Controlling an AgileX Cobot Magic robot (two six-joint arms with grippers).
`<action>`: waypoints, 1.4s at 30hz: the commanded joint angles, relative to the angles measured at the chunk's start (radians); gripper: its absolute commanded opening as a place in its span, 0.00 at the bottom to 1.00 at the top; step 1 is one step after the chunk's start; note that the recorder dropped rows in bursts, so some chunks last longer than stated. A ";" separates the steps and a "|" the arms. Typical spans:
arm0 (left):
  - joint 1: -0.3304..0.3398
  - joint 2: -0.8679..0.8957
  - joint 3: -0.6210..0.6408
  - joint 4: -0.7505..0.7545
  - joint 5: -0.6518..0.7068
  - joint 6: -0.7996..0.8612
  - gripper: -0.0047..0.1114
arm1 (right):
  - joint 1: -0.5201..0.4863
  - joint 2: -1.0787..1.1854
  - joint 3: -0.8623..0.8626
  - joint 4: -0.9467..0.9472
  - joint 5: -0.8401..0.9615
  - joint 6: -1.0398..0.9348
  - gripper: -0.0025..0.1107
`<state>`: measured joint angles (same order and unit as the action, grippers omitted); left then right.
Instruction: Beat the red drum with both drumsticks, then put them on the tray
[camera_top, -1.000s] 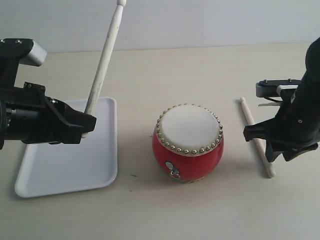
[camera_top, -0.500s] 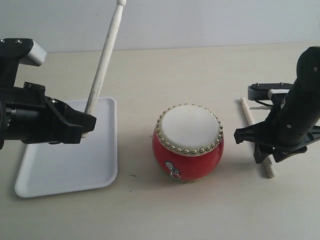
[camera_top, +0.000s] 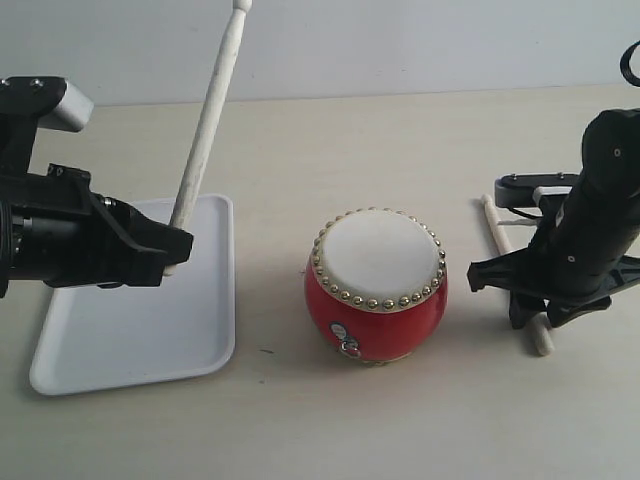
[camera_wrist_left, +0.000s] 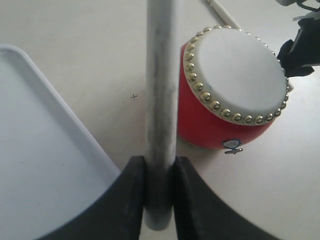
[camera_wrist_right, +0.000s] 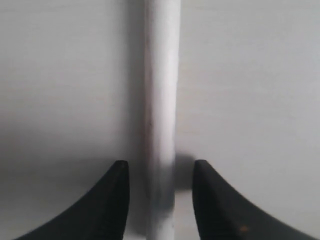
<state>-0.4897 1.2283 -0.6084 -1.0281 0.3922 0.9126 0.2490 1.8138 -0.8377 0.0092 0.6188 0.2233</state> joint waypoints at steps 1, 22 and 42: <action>0.001 -0.008 0.004 -0.012 0.002 0.004 0.04 | 0.001 0.005 -0.007 -0.020 -0.014 0.015 0.34; 0.001 -0.008 -0.104 0.132 0.112 -0.133 0.04 | 0.001 -0.187 -0.007 -0.099 0.092 -0.044 0.02; -0.048 -0.349 -0.104 0.975 0.470 -1.091 0.04 | 0.129 -0.671 -0.007 0.246 0.351 -0.398 0.02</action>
<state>-0.5166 0.9022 -0.7308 -0.1386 0.7881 -0.1224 0.3300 1.1492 -0.8433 0.2424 0.9458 -0.1549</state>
